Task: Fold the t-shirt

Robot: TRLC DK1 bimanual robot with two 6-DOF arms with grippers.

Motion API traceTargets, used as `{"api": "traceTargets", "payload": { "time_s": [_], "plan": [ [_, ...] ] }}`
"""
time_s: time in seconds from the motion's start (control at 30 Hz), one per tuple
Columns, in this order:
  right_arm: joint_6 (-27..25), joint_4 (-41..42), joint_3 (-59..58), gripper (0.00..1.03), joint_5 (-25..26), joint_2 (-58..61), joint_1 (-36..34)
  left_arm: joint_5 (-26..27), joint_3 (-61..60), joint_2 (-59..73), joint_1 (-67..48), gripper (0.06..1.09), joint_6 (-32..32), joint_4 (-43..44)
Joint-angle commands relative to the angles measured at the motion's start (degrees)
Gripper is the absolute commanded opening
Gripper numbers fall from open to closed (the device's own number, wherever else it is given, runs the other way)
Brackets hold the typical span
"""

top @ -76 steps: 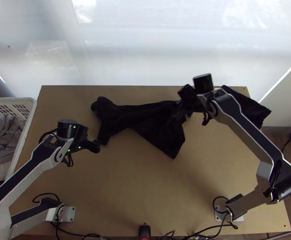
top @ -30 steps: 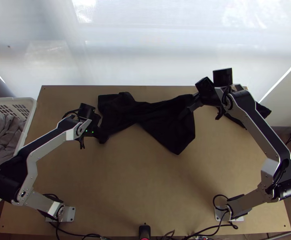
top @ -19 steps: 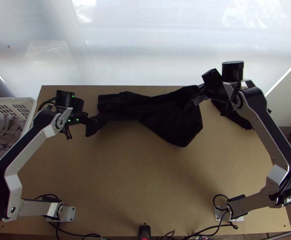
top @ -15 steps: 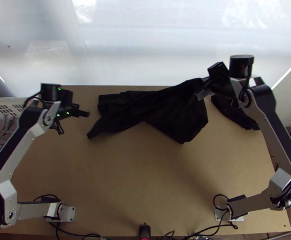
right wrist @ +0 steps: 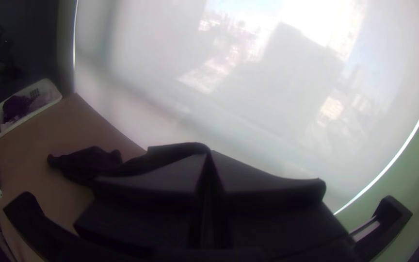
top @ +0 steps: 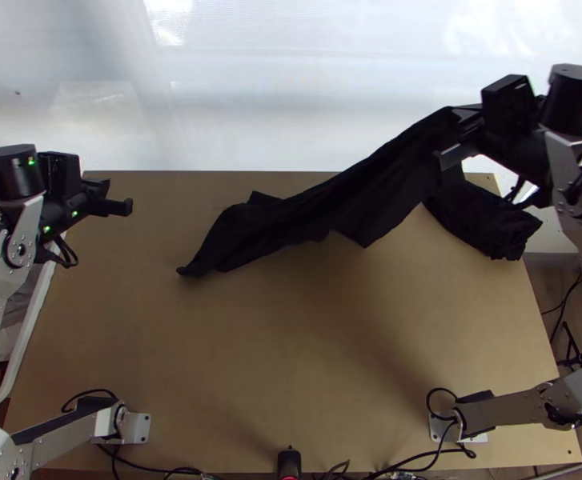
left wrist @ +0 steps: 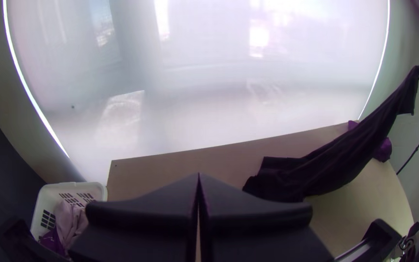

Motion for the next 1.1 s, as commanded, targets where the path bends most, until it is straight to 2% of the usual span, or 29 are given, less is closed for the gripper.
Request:
{"api": "traceTargets", "payload": {
  "time_s": [0.0, 0.07, 0.1, 0.2, 0.27, 0.37, 0.43, 0.63, 0.73, 1.07],
  "plan": [
    [-1.12, -6.33, 4.96, 0.03, 0.09, -2.97, -0.15, 0.92, -4.80, -4.49, -3.03, 0.09, -1.06, -1.24],
    [-1.03, -7.56, 2.94, 0.03, 0.17, -5.52, -0.24, 0.92, -7.70, -4.93, -5.14, 0.12, -1.85, -0.89],
    [-1.12, -8.09, 1.54, 0.03, 0.17, -6.84, -0.24, 0.92, -9.02, -4.84, -6.28, 0.19, -2.37, -0.71],
    [-1.03, -8.35, -4.35, 0.03, 0.17, -11.06, -0.50, 0.92, -12.89, -3.87, -10.85, 0.54, -3.87, 1.31],
    [-1.03, -8.35, -8.22, 0.03, 0.09, -13.43, -0.50, 0.92, -14.56, -1.76, -13.66, 0.72, -5.36, 3.24],
    [-0.42, -8.35, -12.35, 0.03, 0.09, -15.81, -0.50, 0.92, -14.12, 4.74, -17.62, 0.74, -6.07, 4.12],
    [-0.07, -8.09, -14.64, 0.03, 0.09, -16.60, -0.42, 0.92, -12.27, 10.72, -19.64, 0.80, -7.03, 4.83],
    [0.55, -7.12, -17.45, 0.03, 1.23, -16.86, -0.15, 1.62, -2.25, 27.15, -23.68, 0.80, -8.97, 4.39],
    [0.37, -6.60, -18.15, 0.03, 2.11, -16.68, 0.02, 2.50, 3.64, 34.18, -24.91, 0.80, -9.76, 1.05],
    [0.20, -6.51, -18.50, 0.03, 3.87, -16.68, 0.11, 2.50, 8.30, 44.99, -26.32, 0.80, -10.37, 0.52]
  ]
}}
